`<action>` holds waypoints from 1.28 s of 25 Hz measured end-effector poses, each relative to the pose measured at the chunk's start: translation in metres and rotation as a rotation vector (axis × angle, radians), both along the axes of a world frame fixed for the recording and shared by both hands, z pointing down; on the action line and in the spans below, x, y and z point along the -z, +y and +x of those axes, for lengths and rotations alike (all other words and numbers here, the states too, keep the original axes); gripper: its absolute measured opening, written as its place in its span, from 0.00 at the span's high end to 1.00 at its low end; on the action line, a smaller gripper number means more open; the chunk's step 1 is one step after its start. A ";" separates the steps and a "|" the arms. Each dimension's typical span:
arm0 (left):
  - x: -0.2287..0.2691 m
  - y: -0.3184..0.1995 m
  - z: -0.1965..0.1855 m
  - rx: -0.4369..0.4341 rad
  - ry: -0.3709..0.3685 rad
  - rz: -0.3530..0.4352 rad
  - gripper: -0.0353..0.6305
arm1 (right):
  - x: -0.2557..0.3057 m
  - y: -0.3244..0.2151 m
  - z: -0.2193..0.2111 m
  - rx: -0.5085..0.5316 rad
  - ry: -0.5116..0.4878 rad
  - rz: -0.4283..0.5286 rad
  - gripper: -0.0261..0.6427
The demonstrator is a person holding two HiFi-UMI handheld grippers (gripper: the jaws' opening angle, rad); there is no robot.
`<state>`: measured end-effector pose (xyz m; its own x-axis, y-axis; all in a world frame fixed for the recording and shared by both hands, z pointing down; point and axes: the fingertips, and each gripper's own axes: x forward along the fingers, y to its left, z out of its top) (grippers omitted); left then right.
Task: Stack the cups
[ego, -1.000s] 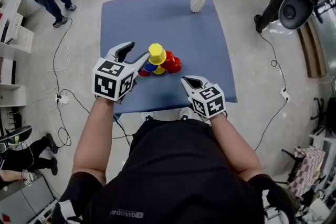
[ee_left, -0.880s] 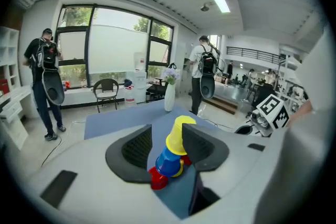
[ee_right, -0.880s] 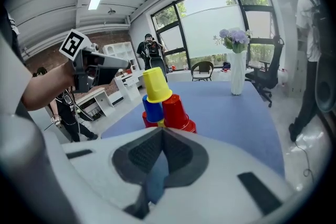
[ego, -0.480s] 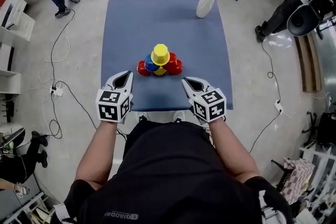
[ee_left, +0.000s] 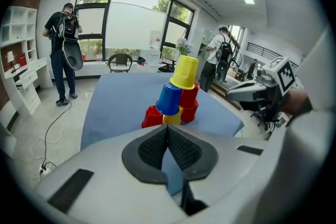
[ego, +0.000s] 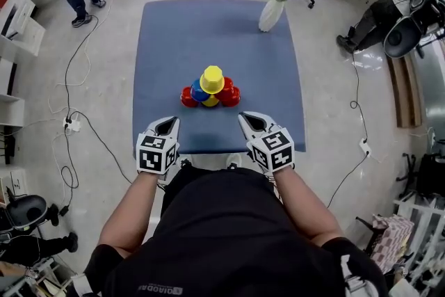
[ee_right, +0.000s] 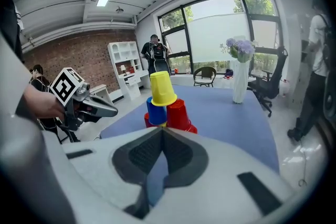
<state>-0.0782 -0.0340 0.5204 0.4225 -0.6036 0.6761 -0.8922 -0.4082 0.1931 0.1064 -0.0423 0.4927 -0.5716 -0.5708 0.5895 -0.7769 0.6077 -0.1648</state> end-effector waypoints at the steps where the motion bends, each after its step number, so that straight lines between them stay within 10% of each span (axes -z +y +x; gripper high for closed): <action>1: -0.002 0.002 0.001 -0.006 -0.003 -0.006 0.94 | 0.000 0.001 0.000 0.000 -0.007 -0.007 0.96; 32: 0.005 0.006 0.015 -0.074 -0.007 -0.012 0.94 | -0.017 0.012 -0.004 -0.021 -0.035 -0.081 0.96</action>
